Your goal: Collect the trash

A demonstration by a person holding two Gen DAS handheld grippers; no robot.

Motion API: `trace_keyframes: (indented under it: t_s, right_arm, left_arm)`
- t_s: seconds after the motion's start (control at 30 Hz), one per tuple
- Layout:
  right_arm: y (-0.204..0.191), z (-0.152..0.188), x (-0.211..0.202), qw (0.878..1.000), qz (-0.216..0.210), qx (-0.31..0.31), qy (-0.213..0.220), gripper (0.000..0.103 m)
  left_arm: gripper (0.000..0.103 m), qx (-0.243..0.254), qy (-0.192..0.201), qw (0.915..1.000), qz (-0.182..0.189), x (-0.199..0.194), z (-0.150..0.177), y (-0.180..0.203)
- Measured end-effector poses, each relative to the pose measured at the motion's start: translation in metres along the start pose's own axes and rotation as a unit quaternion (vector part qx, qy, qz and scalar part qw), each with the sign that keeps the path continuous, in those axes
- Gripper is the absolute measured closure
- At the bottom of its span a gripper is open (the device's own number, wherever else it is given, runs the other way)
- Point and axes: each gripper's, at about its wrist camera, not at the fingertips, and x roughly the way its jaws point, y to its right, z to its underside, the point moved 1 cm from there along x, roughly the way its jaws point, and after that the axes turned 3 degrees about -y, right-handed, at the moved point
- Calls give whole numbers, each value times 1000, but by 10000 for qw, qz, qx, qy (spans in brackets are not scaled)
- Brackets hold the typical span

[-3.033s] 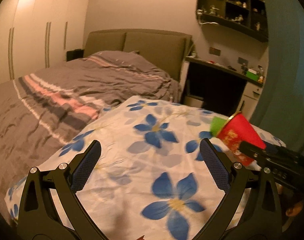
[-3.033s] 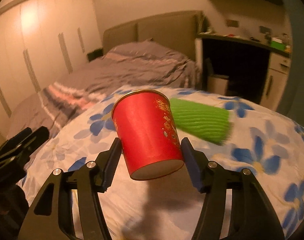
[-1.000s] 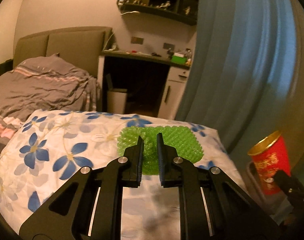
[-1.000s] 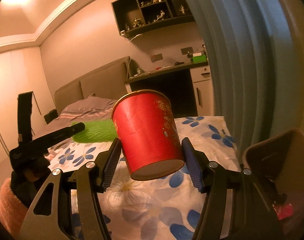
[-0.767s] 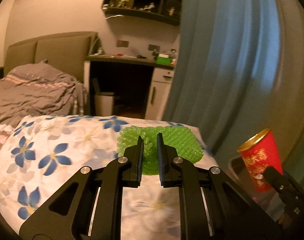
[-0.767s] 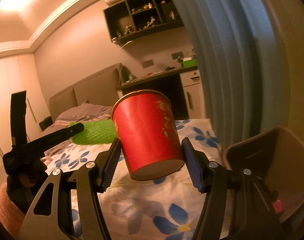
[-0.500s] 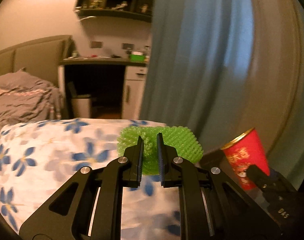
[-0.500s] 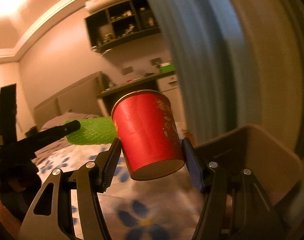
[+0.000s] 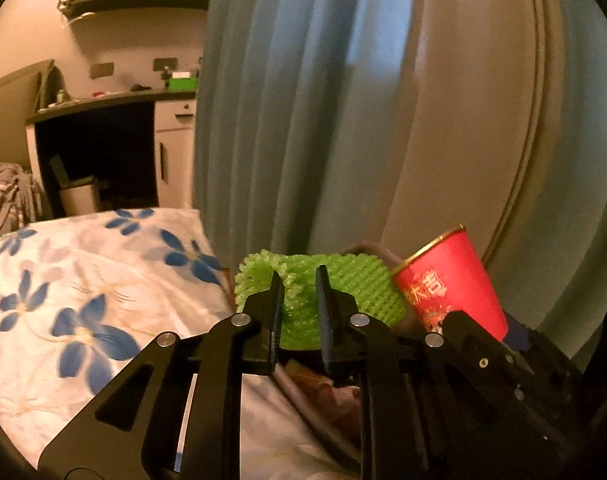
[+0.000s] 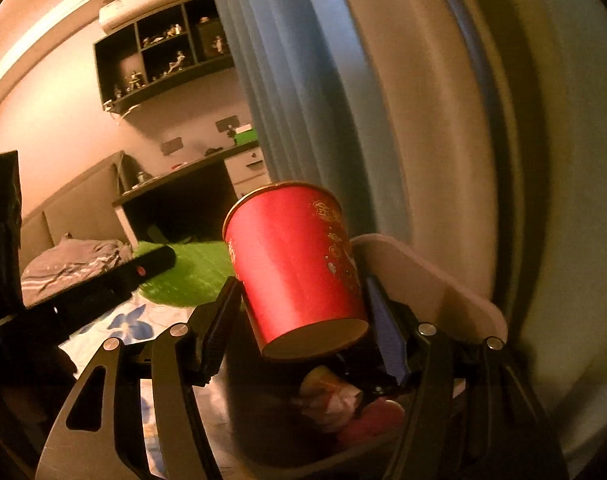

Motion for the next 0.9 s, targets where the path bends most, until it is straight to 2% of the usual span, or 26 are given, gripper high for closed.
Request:
trace_keyframes:
  t_s: [0.1, 0.13, 0.17, 0.27, 0.3, 0.37, 0.47, 0.5, 0.57, 0.77, 0.9]
  right_arm:
    - [10, -3, 6, 10000, -1, 91, -37, 37]
    - [14, -2, 8, 9999, -28, 142, -58, 32]
    - [15, -1, 9, 9998, -23, 181, -80, 31]
    - [16, -2, 10, 9997, 35, 220, -116, 30]
    - [16, -2, 9, 9997, 100, 193, -117, 29]
    - [9, 1, 2, 9997, 249, -19, -16, 21]
    - [-2, 6, -10, 9986, 399, -313, 125, 15]
    - [-6, 8, -13, 9981, 436, -403, 143, 14]
    - [-16, 12, -19, 9966, 582, -553, 169, 6]
    - [-49, 20, -35, 9941, 645, -862, 165, 6]
    - [-69, 23, -51, 9935, 648, -908, 210, 6]
  left_arm:
    - [79, -48, -187, 9996, 228, 13, 6, 1]
    - [71, -73, -226, 9994, 258, 15, 7, 1]
    - [59, -96, -250, 9993, 275, 17, 8, -1]
    - [35, -189, -256, 9991, 273, 13, 11, -9]
    - [31, -210, -248, 9992, 232, 11, 12, -10]
    - [14, -183, -168, 9997, -23, 1, 14, -15]
    - [7, -94, -14, 9989, -455, -19, 18, -21]
    - [6, -70, 14, 9982, -594, -25, 20, -22]
    - [6, -22, 161, 9961, -869, -46, 28, -27]
    - [6, -69, 480, 9863, -1577, -107, 48, -46]
    - [6, -78, 563, 9832, -1732, -145, 60, -57]
